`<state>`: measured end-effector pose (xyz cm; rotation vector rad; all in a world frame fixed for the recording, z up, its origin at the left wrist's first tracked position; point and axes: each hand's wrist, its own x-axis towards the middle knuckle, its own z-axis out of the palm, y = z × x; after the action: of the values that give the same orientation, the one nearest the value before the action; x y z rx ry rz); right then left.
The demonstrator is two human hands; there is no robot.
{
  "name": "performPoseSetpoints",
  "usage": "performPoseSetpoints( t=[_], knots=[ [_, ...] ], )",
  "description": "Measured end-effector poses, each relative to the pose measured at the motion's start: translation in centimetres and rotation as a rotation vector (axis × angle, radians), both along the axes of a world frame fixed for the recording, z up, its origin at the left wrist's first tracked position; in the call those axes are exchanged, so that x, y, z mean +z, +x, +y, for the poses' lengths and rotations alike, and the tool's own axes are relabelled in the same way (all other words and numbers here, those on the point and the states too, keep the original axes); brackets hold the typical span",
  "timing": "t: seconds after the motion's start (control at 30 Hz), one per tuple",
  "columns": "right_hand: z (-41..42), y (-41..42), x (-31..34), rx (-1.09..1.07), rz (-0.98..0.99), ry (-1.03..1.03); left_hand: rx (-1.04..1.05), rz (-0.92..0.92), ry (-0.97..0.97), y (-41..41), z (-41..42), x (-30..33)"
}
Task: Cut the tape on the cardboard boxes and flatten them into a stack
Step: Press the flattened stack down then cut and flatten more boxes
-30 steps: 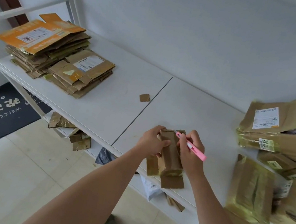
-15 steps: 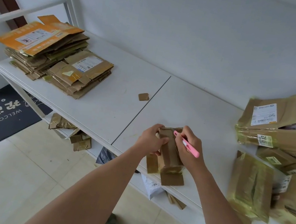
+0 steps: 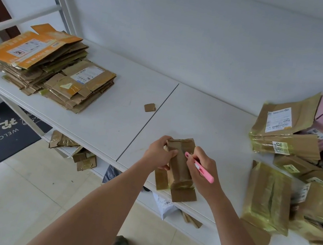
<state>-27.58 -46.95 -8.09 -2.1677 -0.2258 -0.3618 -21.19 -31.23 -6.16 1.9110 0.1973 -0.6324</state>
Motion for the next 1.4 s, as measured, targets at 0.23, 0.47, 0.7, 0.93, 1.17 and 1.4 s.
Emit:
performPoseSetpoints(
  t=[0.23,0.47,0.7,0.93,1.17,1.4],
  knots=[
    [-0.3,-1.2,-0.3,0.013,0.031,0.034,0.004,-0.012,0.018,-0.1,-0.2,0.1],
    [-0.8,-2.5,-0.2,0.04,0.053,0.039,0.007,-0.009,0.017,-0.1,-0.3,0.3],
    [-1.0,-4.8,-0.5,0.061,0.043,0.032,0.01,0.0,0.011,-0.2,-0.3,0.3],
    [-1.1,-8.5,-0.6,0.019,0.052,0.036,0.01,0.013,0.019,-0.1,-0.3,0.5],
    [-3.2,-13.4,-1.5,-0.33,0.151,0.323,-0.015,-0.054,0.085,0.0,-0.4,0.9],
    [-2.5,-9.7,-0.8,-0.595,0.073,0.683,-0.051,-0.106,0.317,-2.5,-2.1,0.7]
  ],
)
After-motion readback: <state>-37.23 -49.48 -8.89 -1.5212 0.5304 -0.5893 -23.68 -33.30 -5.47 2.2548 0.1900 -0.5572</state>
